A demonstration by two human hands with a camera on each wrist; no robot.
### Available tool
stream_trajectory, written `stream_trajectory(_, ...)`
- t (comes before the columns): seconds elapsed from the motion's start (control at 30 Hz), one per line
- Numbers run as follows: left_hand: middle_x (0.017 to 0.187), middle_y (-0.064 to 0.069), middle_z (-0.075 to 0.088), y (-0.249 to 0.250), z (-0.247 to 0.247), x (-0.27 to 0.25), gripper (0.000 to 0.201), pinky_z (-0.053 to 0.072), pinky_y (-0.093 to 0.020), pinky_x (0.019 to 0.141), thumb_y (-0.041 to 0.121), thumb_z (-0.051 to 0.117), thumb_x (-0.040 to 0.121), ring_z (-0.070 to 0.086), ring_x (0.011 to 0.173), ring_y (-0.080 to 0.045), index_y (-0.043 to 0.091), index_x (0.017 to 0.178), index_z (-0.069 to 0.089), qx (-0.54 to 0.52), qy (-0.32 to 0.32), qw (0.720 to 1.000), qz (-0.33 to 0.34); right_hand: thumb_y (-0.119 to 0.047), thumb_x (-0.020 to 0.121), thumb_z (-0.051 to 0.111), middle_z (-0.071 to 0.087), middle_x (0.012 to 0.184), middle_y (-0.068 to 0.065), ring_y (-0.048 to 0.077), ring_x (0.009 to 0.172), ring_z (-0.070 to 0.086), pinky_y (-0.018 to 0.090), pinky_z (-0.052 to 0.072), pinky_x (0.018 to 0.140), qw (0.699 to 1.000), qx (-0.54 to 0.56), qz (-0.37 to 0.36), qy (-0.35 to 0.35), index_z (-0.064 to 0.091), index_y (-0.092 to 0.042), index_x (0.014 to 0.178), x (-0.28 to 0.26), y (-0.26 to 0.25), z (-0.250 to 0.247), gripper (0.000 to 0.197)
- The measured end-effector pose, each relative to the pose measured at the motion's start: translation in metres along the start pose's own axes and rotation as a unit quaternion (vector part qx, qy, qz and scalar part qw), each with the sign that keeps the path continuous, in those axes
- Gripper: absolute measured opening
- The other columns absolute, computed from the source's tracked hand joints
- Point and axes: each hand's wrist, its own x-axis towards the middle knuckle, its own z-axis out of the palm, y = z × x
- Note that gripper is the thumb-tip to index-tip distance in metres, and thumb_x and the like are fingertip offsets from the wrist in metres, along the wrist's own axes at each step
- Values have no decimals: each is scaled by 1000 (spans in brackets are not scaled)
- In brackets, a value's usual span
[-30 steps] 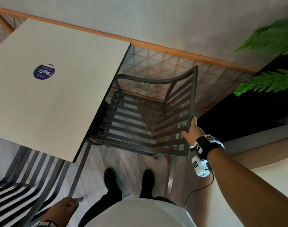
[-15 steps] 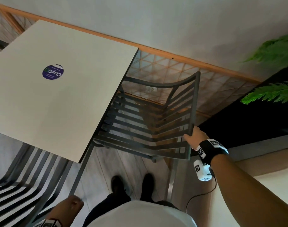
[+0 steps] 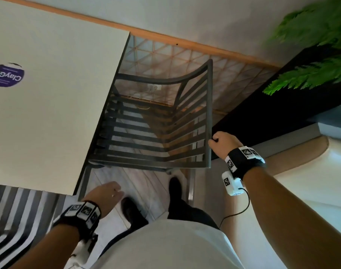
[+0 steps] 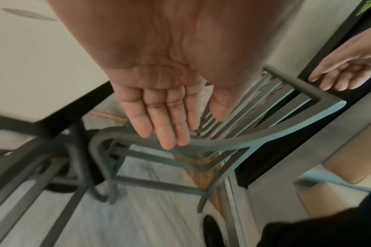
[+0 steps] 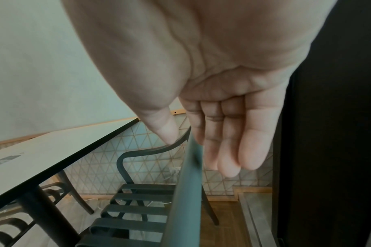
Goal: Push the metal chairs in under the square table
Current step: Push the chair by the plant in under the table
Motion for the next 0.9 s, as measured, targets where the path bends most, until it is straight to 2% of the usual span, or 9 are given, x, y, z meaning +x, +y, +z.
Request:
stream_trajectory(0.13,125,-5,66,62,-17,26,32,47,-38,94,42,51,100,61,113,-28,19,121,59,15,-8,999,42,-52,88,49,68,116,8,31,95,63,35,46,76,1000,-8,-21,-16,62,-24,116,23,11,-2,42)
stream_trajectory(0.2,119,-6,69,103,-26,33,36,48,-38,93,44,52,98,62,111,-28,16,119,62,-6,4,998,66,-51,89,49,67,118,9,32,97,63,35,45,75,999,-14,-30,-23,62,-24,118,38,18,-10,42)
stream_trajectory(0.3,106,4,68,166,-30,47,34,50,-39,92,48,52,96,64,106,-23,23,117,63,-20,30,995,95,-47,90,50,65,119,9,34,102,62,35,45,77,998,-28,-51,-19,61,-21,112,68,20,-28,36)
stream_trajectory(0.4,118,7,72,224,-23,63,38,52,-38,96,53,53,95,67,109,-18,26,121,62,-26,53,990,124,-40,91,51,64,103,10,36,96,60,38,48,77,996,-47,-81,-16,63,-15,98,104,10,-50,29)
stream_trajectory(0.5,132,9,66,271,-11,75,53,49,-35,100,62,51,93,63,118,-17,27,131,55,-39,42,988,141,-40,91,53,57,89,7,33,83,55,35,42,69,994,-52,-95,-5,57,-14,90,139,-5,-69,26)
stream_trajectory(0.6,142,2,57,300,0,86,84,49,-41,102,81,50,81,60,123,-24,26,144,42,-64,12,992,112,-37,95,54,51,77,0,30,76,51,32,38,68,995,-23,-95,-4,54,-15,99,166,-22,-80,23)
stream_trajectory(0.7,143,-4,56,309,15,97,106,51,-45,101,89,55,67,62,121,-29,22,147,36,-92,-21,993,69,-38,94,58,49,76,-4,23,67,53,29,39,59,996,9,-89,-7,52,-10,120,187,-34,-79,39)
stream_trajectory(0.8,119,0,69,306,37,106,91,56,-44,92,83,62,66,68,102,-26,25,134,44,-117,-63,991,29,-40,93,60,60,99,5,31,86,63,36,48,69,997,22,-73,-27,41,-8,136,205,-40,-69,57)
stream_trajectory(0.9,125,-6,64,309,55,107,83,55,-46,93,68,61,77,66,107,-32,22,141,33,-129,-59,990,23,-33,96,56,63,112,11,34,96,65,46,57,82,995,76,-50,-35,27,-6,146,218,-50,-62,64)
